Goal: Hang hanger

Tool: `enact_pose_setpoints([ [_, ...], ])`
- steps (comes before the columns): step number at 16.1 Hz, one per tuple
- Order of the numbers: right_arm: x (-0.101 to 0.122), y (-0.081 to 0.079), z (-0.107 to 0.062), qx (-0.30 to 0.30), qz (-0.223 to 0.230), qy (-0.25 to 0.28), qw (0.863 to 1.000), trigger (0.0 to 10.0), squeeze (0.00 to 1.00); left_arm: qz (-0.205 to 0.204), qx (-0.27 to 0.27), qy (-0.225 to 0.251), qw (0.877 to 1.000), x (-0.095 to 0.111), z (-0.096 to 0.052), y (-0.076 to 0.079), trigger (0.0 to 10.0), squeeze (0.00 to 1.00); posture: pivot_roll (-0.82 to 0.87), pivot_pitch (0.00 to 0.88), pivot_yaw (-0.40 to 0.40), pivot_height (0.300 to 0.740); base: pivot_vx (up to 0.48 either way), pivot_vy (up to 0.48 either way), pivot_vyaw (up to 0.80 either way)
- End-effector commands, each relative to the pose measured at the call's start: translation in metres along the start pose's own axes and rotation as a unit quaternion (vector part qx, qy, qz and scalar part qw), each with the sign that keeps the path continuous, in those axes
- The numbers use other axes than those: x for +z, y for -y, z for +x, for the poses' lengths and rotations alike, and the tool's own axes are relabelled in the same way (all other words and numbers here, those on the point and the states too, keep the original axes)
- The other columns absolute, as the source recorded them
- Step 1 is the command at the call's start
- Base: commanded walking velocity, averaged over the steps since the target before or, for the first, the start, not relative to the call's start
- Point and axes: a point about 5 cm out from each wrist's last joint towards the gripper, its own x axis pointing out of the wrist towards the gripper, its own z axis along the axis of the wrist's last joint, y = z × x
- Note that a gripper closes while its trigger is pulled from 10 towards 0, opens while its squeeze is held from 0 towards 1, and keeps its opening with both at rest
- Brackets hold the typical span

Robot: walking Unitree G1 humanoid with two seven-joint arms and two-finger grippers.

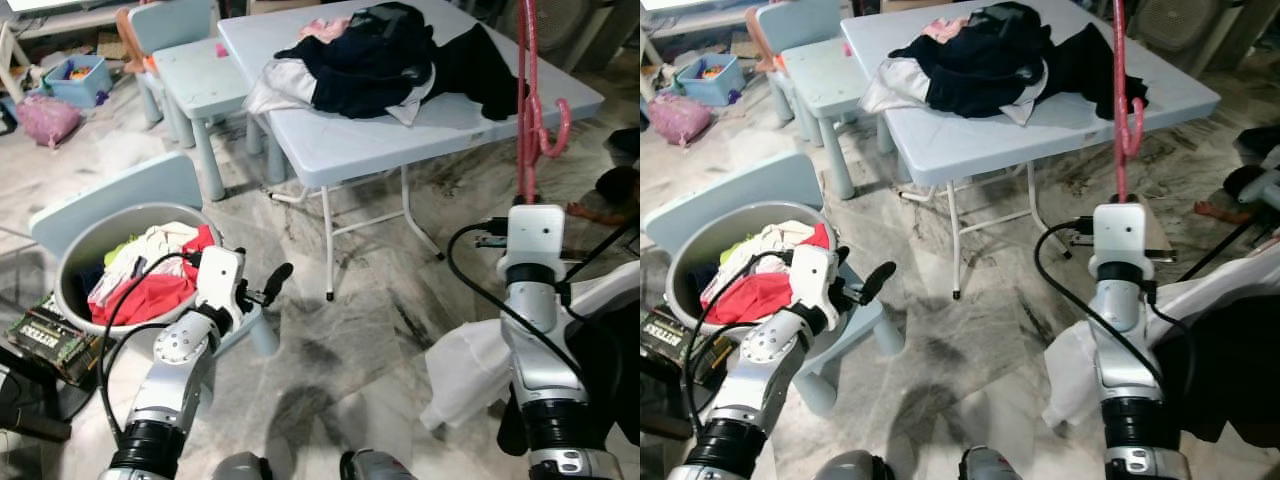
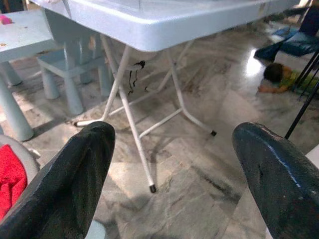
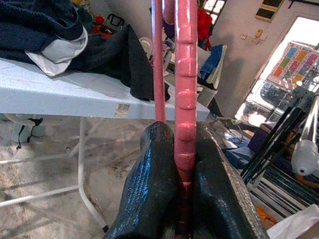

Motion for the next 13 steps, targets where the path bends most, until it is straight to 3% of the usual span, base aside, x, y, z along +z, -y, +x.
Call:
enact_pose_setpoints([
  [1,0.002,-0.006,0.001,0.013,0.011,0.003,1.000,10.0,0.00,0.003,-0.008,0.005,1.000,0.003,0.000,0.000,10.0,0.00,-0.07,0.000,0.009,0.740,0.266,0.000,0.00],
  [6,0.001,-0.020,-0.004,0.038,0.022,0.001,0.999,10.0,0.00,-0.001,-0.020,0.008,1.000,0.005,-0.001,0.001,10.0,0.00,-0.06,0.000,0.008,0.740,0.343,0.201,-0.80],
  [13,0.001,-0.019,-0.003,0.039,0.018,0.004,0.999,10.0,0.00,-0.002,-0.034,0.006,0.999,0.003,-0.001,0.006,10.0,0.00,-0.06,0.000,0.010,0.740,0.385,0.255,-0.80],
])
